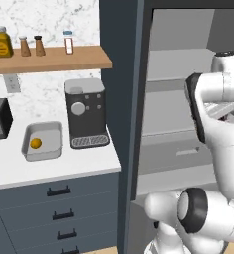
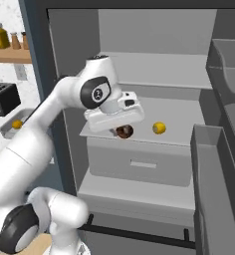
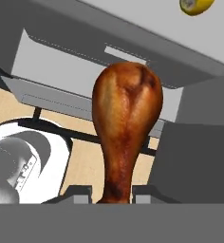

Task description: Place one lemon and one chicken drumstick in each tupperware on the nearby counter, to pack two identical lunches.

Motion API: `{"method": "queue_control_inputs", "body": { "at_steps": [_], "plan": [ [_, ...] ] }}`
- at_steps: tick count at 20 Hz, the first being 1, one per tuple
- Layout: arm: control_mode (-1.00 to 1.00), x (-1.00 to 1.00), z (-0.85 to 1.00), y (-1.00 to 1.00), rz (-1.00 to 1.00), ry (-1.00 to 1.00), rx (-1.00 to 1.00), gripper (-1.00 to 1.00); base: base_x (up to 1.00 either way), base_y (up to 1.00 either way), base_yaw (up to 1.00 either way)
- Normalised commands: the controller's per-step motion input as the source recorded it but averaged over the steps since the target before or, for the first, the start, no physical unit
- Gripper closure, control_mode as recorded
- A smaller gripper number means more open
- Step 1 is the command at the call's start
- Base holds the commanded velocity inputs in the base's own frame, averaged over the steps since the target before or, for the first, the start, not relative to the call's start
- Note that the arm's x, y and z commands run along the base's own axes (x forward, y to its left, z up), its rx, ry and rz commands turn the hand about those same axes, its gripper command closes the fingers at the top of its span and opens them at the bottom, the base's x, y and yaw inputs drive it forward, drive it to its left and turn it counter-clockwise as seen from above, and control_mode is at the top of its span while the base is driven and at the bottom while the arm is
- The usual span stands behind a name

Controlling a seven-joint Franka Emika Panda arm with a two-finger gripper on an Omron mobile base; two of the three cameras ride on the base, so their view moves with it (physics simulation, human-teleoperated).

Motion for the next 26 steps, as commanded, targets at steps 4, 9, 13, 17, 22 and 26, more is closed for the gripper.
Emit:
{"method": "queue_control_inputs", "body": {
  "at_steps": [4, 9, 13, 17, 22, 26],
  "plan": [
    [-1.0, -0.34, -0.63, 0.23, -0.05, 0.02, -0.06, 1.0, 0.0, 0.0, 0.0],
    [-1.0, -0.66, -0.1, 0.0, 0.0, -0.02, 0.01, 1.0, 0.0, 0.0, 0.0],
    [-1.0, -0.55, -0.27, 0.0, 0.0, 0.0, 0.01, 1.0, 0.0, 0.0, 0.0],
    [1.0, -0.17, -0.05, 0.0, 0.0, 0.0, 0.01, 1.0, -0.71, 0.27, 0.0],
    [1.0, 0.0, 0.0, 0.0, 0.0, 0.0, 0.0, 1.0, -0.59, 0.97, 0.02],
    [1.0, 0.0, 0.0, 0.0, 0.0, 0.0, 0.0, 1.0, 0.0, 1.0, 0.0]
  ]
}}
